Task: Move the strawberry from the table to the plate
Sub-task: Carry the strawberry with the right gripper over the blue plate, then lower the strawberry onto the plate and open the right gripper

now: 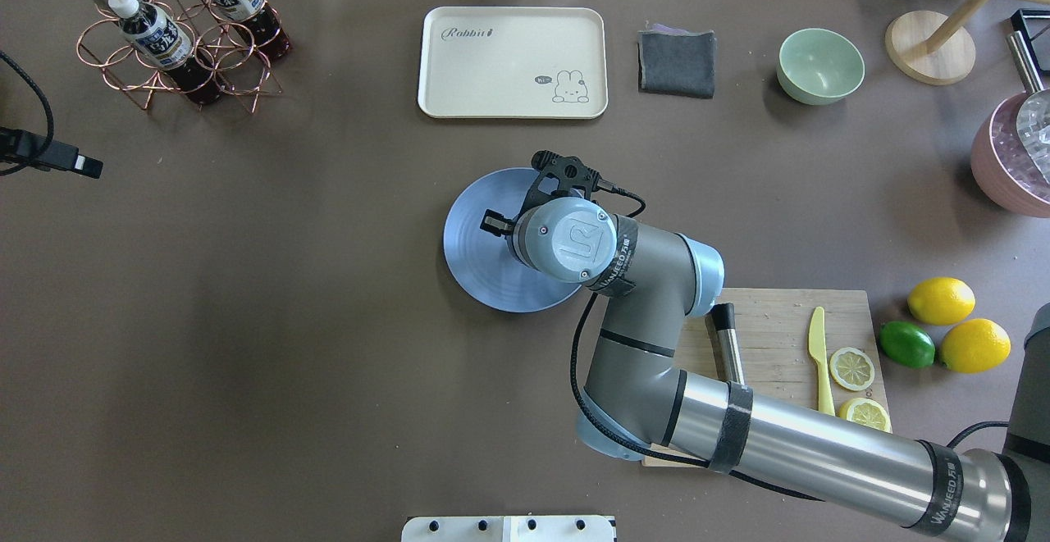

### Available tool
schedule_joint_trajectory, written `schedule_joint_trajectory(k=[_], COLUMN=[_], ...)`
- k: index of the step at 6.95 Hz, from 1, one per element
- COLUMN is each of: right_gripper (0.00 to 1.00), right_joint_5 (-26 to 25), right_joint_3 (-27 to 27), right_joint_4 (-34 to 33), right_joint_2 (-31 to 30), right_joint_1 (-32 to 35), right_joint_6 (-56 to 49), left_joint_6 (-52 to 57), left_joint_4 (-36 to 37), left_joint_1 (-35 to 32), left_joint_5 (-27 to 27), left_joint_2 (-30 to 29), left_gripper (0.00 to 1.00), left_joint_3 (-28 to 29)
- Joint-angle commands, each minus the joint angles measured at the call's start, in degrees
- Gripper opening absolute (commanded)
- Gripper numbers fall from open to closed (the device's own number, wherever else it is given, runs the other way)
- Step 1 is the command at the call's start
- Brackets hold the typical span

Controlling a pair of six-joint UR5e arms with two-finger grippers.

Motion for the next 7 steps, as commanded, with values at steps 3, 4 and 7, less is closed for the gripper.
schedule_joint_trajectory(k=[3,4,7], right_gripper=[1.00,1.00,1.00], right_joint_5=[-0.70,-0.61,8.67], right_joint_3=[-0.24,0.11,2.48], right_joint_4=[-0.18,-0.18,-3.14], right_joint_2=[0.10,0.10,0.10], right_joint_1=[0.35,0.70,7.53], right_joint_6=[-0.78,-1.04,-2.88], left_joint_6=[0.00,0.00,3.39], left_joint_4=[0.17,0.18,0.96], left_joint_1=[0.09,0.01,-3.04], left_joint_5=[0.00,0.00,-0.78], left_joint_2=[0.00,0.00,-0.09], left_gripper=[0.99,0.99,0.99], left_joint_3=[0.01,0.01,0.35])
